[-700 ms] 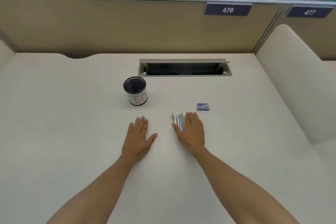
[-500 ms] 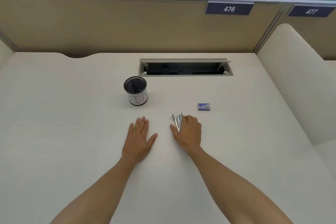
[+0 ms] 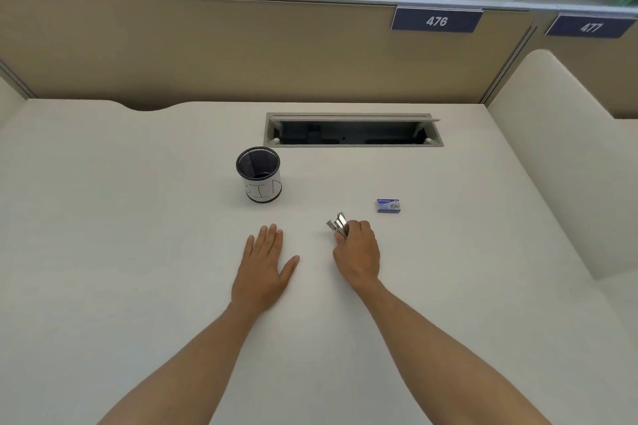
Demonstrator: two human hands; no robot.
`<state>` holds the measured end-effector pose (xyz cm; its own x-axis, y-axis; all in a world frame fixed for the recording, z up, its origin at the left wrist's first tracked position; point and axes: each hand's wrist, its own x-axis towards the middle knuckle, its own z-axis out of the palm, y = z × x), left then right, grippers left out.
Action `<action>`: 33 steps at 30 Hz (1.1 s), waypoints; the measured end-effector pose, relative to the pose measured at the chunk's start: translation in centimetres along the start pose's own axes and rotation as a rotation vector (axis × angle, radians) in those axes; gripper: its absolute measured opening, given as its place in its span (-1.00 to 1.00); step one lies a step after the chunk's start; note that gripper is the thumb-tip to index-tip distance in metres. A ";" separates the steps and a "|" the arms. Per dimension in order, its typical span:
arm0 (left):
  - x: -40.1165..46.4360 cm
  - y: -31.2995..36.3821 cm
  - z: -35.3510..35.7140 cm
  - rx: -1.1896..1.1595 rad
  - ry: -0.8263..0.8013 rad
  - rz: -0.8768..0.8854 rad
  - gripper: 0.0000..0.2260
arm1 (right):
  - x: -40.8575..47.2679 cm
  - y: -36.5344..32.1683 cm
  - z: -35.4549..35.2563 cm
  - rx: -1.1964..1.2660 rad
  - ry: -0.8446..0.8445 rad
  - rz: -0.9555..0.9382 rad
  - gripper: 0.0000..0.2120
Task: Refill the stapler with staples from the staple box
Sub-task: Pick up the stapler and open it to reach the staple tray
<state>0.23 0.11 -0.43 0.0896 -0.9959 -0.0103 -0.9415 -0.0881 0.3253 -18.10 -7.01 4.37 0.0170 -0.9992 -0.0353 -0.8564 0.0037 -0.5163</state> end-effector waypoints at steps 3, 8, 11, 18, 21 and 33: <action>0.0 0.0 0.0 0.004 0.008 0.006 -0.38 | -0.1 0.0 -0.3 0.023 0.020 -0.010 -0.85; -0.1 -0.1 0.2 -0.001 0.016 0.006 -0.38 | -0.2 0.2 -1.0 0.106 0.035 -0.090 -0.87; 0.0 -0.1 0.2 -0.003 0.013 0.008 -0.38 | -0.4 0.4 -1.2 0.118 0.051 -0.130 -0.89; 0.0 -0.2 0.2 0.006 0.008 0.006 -0.38 | -0.4 0.8 -1.6 0.308 0.002 -0.112 -0.90; 0.0 -0.3 0.3 0.004 0.006 0.006 -0.37 | -0.4 0.5 -2.1 0.503 -0.070 -0.003 -0.86; -0.1 -0.1 0.1 -0.009 0.011 0.001 -0.38 | 0.5 -0.8 -3.7 1.076 -0.313 0.150 -0.73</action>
<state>0.29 0.19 -0.54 0.0928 -0.9957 0.0005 -0.9387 -0.0873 0.3336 -19.30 -7.64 7.91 0.2099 -0.9326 -0.2935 0.0262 0.3055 -0.9518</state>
